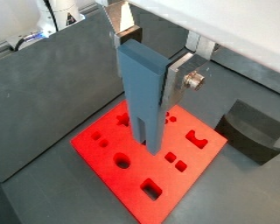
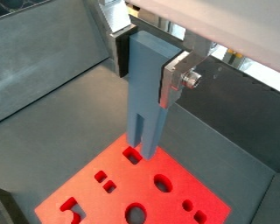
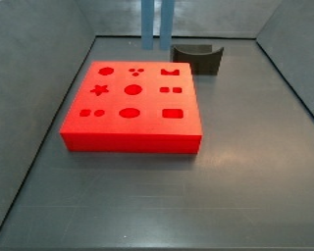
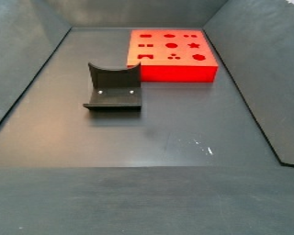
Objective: Insert the double-square object.
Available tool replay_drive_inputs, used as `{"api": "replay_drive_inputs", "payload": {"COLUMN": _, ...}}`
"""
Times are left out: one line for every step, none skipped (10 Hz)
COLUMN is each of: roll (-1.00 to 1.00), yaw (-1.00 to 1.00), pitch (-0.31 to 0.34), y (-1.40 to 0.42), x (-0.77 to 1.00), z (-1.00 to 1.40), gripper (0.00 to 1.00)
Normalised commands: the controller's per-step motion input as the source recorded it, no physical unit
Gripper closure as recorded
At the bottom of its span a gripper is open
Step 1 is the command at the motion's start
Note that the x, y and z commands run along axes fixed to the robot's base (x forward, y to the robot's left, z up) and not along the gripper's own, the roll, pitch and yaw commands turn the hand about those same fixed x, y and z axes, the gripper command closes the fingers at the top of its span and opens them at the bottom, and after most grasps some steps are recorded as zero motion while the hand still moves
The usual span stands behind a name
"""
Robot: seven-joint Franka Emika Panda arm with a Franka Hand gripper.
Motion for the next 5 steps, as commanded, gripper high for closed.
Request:
{"api": "replay_drive_inputs", "payload": {"roll": -0.02, "yaw": 0.00, "pitch": 0.000, "y": 0.00, "x": 0.00, "z": 0.00, "gripper": 1.00}}
{"api": "replay_drive_inputs", "payload": {"roll": -0.03, "yaw": 0.00, "pitch": -0.003, "y": 0.00, "x": 0.00, "z": -0.01, "gripper": 1.00}}
{"api": "replay_drive_inputs", "payload": {"roll": -0.24, "yaw": -0.35, "pitch": 0.131, "y": 0.17, "x": 0.57, "z": 0.00, "gripper": 1.00}}
{"api": "replay_drive_inputs", "payload": {"roll": -0.19, "yaw": -0.45, "pitch": 0.084, "y": 0.20, "x": 0.71, "z": -0.03, "gripper": 1.00}}
{"api": "replay_drive_inputs", "payload": {"roll": -0.06, "yaw": -0.46, "pitch": 0.089, "y": 0.35, "x": 0.67, "z": -0.03, "gripper": 1.00}}
